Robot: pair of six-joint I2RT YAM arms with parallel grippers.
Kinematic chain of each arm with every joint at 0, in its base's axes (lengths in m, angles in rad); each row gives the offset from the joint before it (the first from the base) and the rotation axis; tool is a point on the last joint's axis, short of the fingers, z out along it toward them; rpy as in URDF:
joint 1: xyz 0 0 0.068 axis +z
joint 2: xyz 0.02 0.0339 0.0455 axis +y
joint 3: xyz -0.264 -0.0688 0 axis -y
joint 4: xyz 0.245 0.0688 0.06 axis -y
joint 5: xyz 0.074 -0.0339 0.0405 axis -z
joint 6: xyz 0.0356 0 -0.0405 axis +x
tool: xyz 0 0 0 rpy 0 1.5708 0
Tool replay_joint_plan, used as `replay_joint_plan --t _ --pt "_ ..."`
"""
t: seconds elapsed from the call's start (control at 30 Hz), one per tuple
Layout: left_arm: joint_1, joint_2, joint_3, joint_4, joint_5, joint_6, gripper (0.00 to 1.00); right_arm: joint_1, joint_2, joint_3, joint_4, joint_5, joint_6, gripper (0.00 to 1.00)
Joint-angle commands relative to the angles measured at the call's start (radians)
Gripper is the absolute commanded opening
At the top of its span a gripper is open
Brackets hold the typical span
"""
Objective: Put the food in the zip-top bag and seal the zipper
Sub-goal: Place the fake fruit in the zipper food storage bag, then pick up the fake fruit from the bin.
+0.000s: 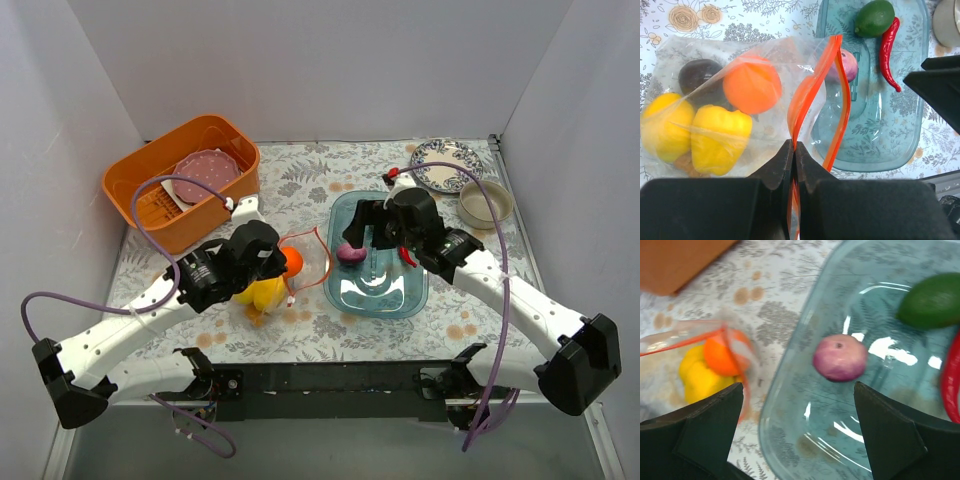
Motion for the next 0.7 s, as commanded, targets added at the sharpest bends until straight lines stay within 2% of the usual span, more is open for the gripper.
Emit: replay_joint_plan --t 0.0,0.27,0.53,0.67 --pt "0.006 -0.022 -0.007 0.016 -0.006 0.011 0.0 -0.063 0.056 0.011 -0.123 0.059 0.008 0.98" --pt "0.008 -0.008 -0.034 0.064 0.055 0.02 0.0 -0.171 0.142 0.014 -0.118 0.056 0.022 0.98" --pt "0.008 0.011 -0.037 0.076 0.086 0.032 0.0 -0.186 0.35 0.138 -0.152 0.189 0.126 0.98" --pt "0.008 0.005 -0.038 0.078 0.083 0.035 0.0 -0.189 0.43 0.186 -0.102 0.225 0.134 0.98"
